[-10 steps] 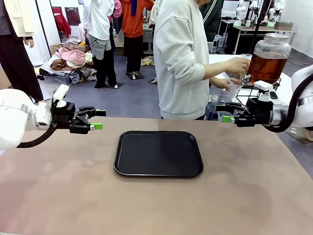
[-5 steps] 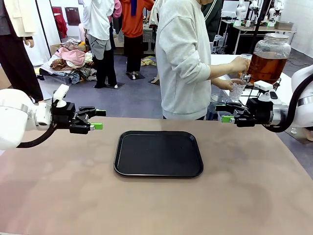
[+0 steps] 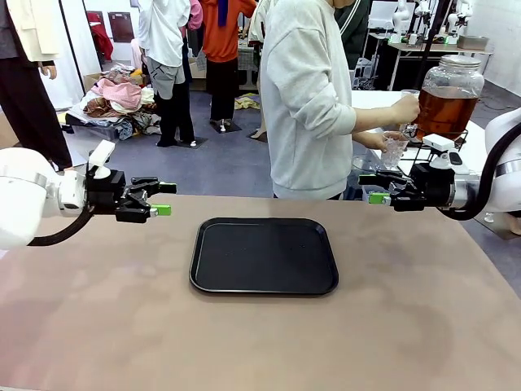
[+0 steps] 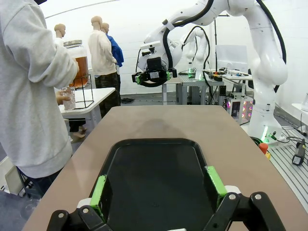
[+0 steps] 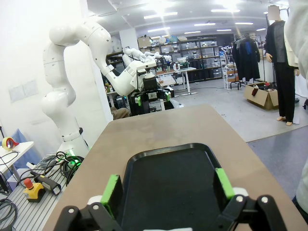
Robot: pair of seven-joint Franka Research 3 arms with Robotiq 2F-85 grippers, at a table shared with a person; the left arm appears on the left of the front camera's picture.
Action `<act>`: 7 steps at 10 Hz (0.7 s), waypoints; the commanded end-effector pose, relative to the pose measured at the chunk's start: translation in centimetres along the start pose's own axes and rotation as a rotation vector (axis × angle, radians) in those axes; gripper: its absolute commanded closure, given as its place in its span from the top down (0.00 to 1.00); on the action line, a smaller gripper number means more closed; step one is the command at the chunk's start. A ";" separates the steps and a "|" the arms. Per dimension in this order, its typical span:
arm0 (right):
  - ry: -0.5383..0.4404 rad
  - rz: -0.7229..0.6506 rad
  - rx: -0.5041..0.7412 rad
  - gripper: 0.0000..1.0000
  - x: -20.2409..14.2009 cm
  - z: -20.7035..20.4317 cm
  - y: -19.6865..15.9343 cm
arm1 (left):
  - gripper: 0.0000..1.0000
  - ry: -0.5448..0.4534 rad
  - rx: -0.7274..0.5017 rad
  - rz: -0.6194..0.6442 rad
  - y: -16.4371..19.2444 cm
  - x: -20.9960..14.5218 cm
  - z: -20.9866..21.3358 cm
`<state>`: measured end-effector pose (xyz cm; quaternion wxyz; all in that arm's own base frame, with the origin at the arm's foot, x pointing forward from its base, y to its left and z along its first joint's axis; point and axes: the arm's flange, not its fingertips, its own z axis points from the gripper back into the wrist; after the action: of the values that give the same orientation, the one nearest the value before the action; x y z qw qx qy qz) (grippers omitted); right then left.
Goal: Pour the drink into the iced cup.
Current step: Open the gripper to release the iced cup you were holding.
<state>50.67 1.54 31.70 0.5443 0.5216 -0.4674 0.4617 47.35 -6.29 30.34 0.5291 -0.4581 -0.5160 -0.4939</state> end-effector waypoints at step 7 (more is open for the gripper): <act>0.007 -0.010 -0.005 1.00 0.4 0.0 -0.1 | 1.00 -0.007 -0.004 -0.001 0.0 0.2 0.0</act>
<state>50.67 1.54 31.70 0.5443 0.5216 -0.4674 0.4617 47.35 -6.29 30.34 0.5291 -0.4581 -0.5160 -0.4939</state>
